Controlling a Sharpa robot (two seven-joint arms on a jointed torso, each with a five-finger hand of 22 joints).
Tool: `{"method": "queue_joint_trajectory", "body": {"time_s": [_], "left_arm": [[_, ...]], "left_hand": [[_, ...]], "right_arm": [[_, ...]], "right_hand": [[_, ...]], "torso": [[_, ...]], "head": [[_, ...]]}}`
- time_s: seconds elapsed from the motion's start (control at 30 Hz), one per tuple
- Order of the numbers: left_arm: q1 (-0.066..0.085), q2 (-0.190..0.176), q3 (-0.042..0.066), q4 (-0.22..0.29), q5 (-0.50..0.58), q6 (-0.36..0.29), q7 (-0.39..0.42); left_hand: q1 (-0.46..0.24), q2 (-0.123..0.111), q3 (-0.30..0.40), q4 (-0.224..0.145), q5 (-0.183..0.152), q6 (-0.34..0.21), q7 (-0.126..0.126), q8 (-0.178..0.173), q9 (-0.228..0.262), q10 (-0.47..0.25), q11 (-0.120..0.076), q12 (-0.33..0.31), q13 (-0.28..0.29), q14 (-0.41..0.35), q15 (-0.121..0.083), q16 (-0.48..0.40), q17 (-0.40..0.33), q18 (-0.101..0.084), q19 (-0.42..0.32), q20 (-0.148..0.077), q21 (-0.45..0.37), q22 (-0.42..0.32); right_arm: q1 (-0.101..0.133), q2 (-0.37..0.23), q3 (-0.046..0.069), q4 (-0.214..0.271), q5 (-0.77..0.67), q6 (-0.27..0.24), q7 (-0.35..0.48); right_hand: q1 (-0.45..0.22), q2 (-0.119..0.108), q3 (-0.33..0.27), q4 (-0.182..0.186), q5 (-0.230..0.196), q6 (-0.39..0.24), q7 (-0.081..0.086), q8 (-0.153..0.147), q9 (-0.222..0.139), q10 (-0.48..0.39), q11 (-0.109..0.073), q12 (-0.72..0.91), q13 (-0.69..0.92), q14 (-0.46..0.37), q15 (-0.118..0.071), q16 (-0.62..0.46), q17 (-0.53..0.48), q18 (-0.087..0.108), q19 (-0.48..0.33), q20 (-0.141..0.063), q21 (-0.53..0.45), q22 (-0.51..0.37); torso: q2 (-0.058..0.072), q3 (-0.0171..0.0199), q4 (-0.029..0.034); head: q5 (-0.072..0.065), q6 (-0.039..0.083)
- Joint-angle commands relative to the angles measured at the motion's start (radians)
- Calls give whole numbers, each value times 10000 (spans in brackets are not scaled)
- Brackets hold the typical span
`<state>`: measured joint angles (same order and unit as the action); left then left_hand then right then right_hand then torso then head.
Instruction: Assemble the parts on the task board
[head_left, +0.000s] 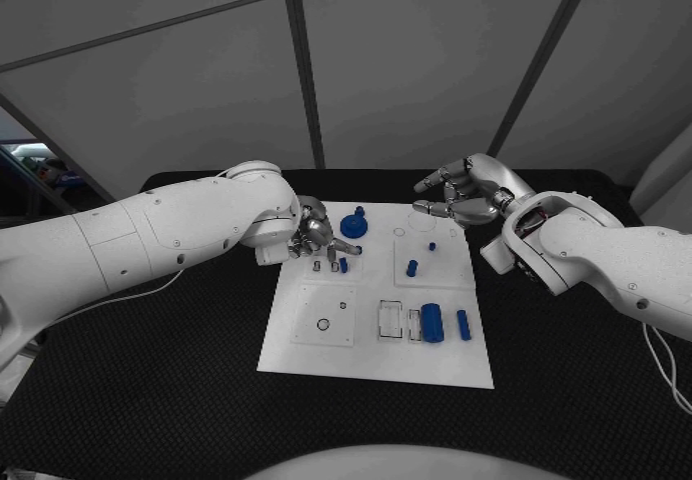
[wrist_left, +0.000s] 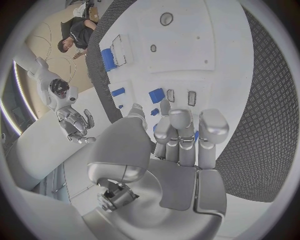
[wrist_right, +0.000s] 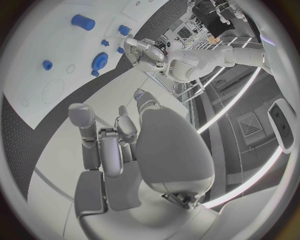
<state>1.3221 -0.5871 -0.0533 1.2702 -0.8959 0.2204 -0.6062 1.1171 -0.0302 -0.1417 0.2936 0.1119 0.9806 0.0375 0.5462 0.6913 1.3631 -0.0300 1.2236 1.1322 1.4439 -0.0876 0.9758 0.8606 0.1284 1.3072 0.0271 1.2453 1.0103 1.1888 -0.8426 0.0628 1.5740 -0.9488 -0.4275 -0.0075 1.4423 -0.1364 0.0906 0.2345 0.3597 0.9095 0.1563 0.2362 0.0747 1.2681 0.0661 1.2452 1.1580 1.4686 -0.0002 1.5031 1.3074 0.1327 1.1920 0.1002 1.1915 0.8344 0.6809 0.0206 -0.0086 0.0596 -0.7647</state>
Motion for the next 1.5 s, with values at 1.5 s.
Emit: {"method": "queue_joint_trajectory", "body": {"time_s": [1.5], "left_arm": [[13,412,-63,-359,-103,711,-110]], "left_hand": [[1389,642,566,-397,121,-162,38,-183,160,-162,31,-81,-148,-67,67,-66,-15,-162,-103,55,19,185]], "right_arm": [[17,158,8,-107,37,131,-78]], "right_hand": [[-28,113,28,-60,179,-36,-28,73,-22,-60,10,-53,-40,632,-67,-85,1190,69,-95,6,-112,-80]], "torso": [[12,3,3]], "head": [[-33,-156]]}}
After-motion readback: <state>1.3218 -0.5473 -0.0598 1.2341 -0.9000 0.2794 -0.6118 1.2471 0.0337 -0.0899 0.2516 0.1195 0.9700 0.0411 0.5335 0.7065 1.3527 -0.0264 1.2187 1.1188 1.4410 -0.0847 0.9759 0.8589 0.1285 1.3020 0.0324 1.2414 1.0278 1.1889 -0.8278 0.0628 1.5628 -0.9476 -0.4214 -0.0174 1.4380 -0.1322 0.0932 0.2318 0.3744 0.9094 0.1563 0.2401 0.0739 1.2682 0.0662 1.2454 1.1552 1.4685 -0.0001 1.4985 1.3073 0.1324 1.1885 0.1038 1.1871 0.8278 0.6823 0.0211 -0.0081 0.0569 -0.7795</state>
